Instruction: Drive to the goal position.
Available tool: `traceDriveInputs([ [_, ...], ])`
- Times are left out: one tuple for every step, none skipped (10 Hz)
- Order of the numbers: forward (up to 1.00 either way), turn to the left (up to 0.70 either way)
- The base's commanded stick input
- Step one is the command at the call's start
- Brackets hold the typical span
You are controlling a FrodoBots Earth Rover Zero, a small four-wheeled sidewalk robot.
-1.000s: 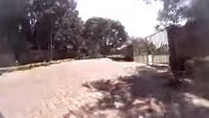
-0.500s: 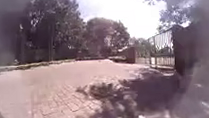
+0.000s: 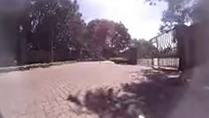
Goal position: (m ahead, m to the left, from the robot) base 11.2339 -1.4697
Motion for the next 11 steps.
traceDriveInputs([
  [0.70, 0.00],
  [0.70, 0.00],
  [0.70, 0.00],
  [0.70, 0.00],
  [0.70, 0.00],
  [0.70, 0.00],
  [0.70, 0.00],
  [0.70, 0.00],
  [0.70, 0.00],
  [0.70, 0.00],
  [0.70, 0.00],
])
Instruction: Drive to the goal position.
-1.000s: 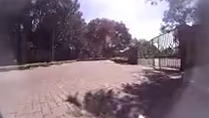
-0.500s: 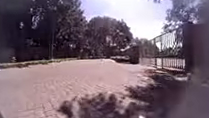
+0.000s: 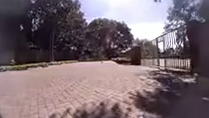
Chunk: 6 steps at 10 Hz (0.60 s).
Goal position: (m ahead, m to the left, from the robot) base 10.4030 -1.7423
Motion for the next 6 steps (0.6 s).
traceDriveInputs([
  [0.70, 0.00],
  [0.70, 0.00],
  [0.70, 0.00],
  [0.70, 0.00],
  [0.70, 0.00],
  [0.70, 0.00],
])
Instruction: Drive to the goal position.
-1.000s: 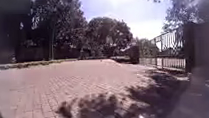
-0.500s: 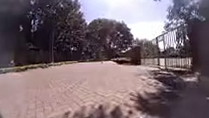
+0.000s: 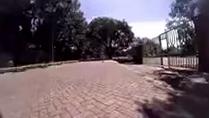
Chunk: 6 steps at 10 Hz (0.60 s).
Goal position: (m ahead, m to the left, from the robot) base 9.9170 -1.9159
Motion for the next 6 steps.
traceDriveInputs([
  [0.70, 0.00],
  [0.70, 0.00],
  [0.70, 0.00],
  [0.70, 0.00],
  [0.70, 0.00],
  [0.70, 0.00],
])
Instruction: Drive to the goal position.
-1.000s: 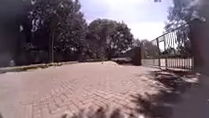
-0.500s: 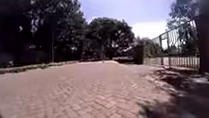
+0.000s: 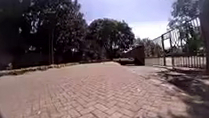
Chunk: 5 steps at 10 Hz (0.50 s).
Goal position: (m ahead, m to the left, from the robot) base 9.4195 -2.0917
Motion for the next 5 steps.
traceDriveInputs([
  [0.70, 0.00],
  [0.70, 0.00],
  [0.70, 0.00],
  [0.70, 0.00],
  [0.70, 0.00],
])
